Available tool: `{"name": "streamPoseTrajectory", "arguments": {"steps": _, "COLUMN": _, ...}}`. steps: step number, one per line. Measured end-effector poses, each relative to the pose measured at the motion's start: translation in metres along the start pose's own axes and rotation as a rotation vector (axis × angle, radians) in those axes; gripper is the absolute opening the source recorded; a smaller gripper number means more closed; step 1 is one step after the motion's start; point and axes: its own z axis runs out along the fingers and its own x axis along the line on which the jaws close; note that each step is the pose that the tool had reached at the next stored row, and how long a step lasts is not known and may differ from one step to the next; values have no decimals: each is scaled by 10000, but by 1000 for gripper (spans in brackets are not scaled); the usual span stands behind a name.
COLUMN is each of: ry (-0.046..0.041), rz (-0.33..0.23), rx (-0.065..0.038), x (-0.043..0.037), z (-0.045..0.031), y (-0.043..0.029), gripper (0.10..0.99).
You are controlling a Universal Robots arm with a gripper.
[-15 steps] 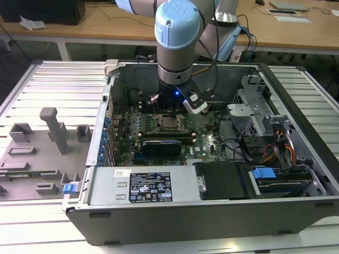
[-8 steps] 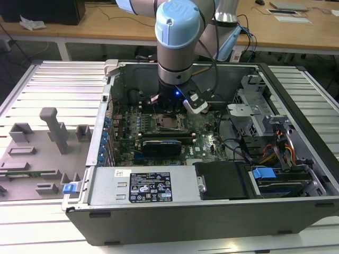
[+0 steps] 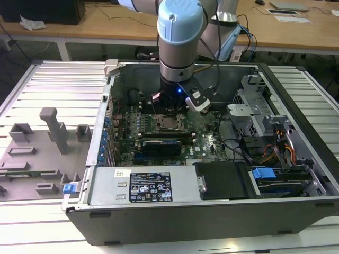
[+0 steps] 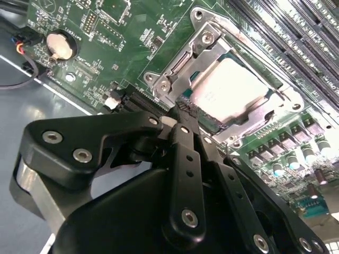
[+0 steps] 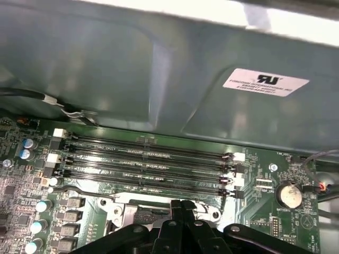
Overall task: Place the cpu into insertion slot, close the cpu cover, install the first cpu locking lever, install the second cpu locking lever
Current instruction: 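Close the cpu cover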
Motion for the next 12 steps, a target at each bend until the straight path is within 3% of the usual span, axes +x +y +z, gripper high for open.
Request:
{"name": "streamPoseTrajectory", "arguments": {"steps": 1, "ry": 56, "rz": 4, "rx": 94, "x": -1, "z": -6, "y": 1, "gripper": 106}}
{"name": "streamPoseTrajectory", "arguments": {"steps": 3, "ry": 200, "rz": 1, "rx": 472, "x": -3, "z": -21, "y": 3, "gripper": 106}}
{"name": "streamPoseTrajectory", "arguments": {"steps": 5, "ry": 273, "rz": -7, "rx": 745, "x": -4, "z": -35, "y": 6, "gripper": 106}}
{"name": "streamPoseTrajectory", "arguments": {"steps": 6, "ry": 289, "rz": -10, "rx": 817, "x": -4, "z": -36, "y": 5, "gripper": 106}}
{"name": "streamPoseTrajectory", "arguments": {"steps": 9, "ry": 305, "rz": -62, "rx": 843, "x": -3, "z": -33, "y": -1, "gripper": 106}}
{"name": "streamPoseTrajectory", "arguments": {"steps": 12, "ry": 405, "rz": -499, "rx": 803, "x": -2, "z": -17, "y": -5, "gripper": 106}}
